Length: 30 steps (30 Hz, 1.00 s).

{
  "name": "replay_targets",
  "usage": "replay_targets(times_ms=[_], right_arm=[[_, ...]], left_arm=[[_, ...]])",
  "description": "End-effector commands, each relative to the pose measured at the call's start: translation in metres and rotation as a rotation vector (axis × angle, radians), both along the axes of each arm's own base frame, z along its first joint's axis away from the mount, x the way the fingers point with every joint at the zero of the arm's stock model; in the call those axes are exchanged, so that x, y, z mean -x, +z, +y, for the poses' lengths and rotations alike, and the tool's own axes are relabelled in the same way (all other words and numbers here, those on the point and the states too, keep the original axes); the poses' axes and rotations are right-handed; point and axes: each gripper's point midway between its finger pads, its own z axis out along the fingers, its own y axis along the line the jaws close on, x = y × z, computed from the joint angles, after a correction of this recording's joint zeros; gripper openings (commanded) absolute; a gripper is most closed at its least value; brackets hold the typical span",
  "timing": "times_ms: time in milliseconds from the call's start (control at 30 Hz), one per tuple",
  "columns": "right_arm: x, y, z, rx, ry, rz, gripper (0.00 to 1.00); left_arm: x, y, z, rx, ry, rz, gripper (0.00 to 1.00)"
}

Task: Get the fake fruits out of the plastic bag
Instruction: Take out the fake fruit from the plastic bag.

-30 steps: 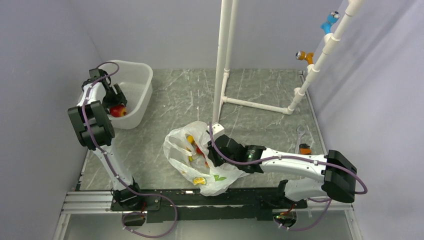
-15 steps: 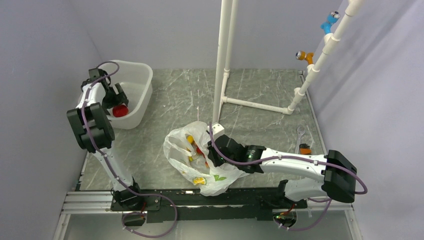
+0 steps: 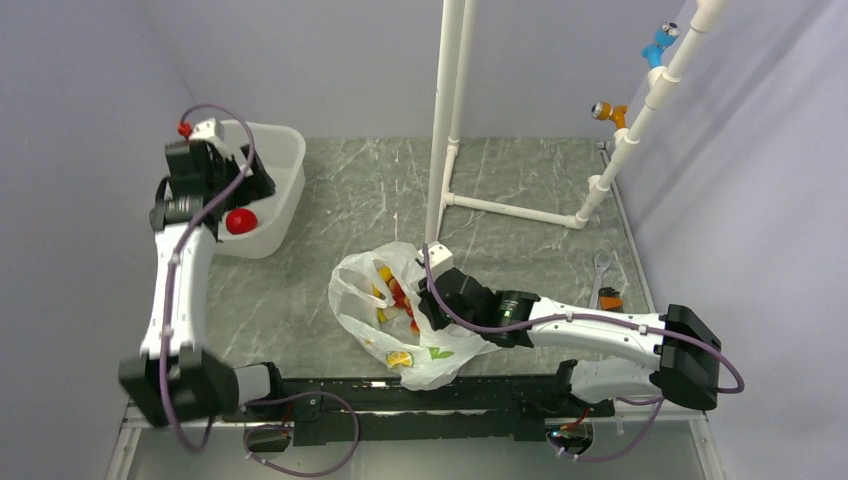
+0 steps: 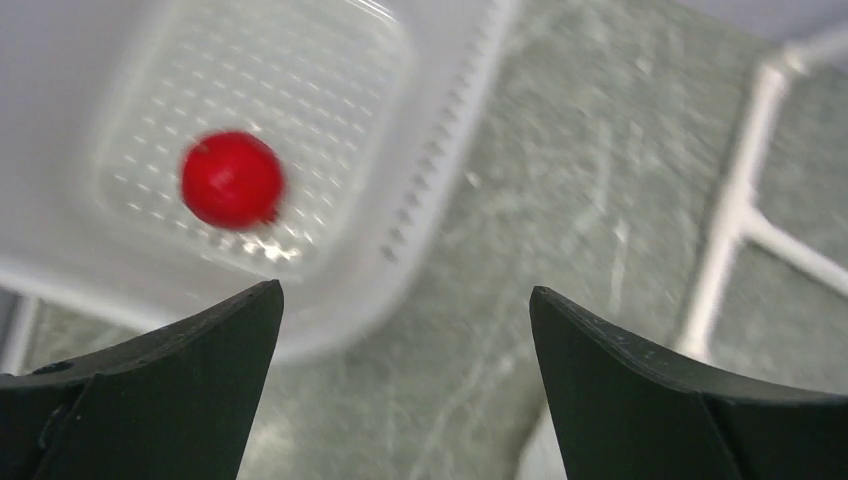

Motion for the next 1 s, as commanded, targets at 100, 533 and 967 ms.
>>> replay_targets(times_ms=[100,533,967], right_arm=[[-0.015,0.027,-0.005,-0.003,-0.017,-0.106,0.0],[-0.015,0.022,-0.014,-0.01,-0.043,-0.116,0.0],[-0.01,0.009,-0.012,-0.007,-0.036,-0.079,0.0]], left_arm=[[0.13,0.015,-0.117,0.254,-0.364,-0.174,0.99],[0.231,-0.043,-0.21,0.65,-0.634,-0.168,0.85],[0.219,-0.048,-0.229,0.6,-0.645,-0.157,0.7]])
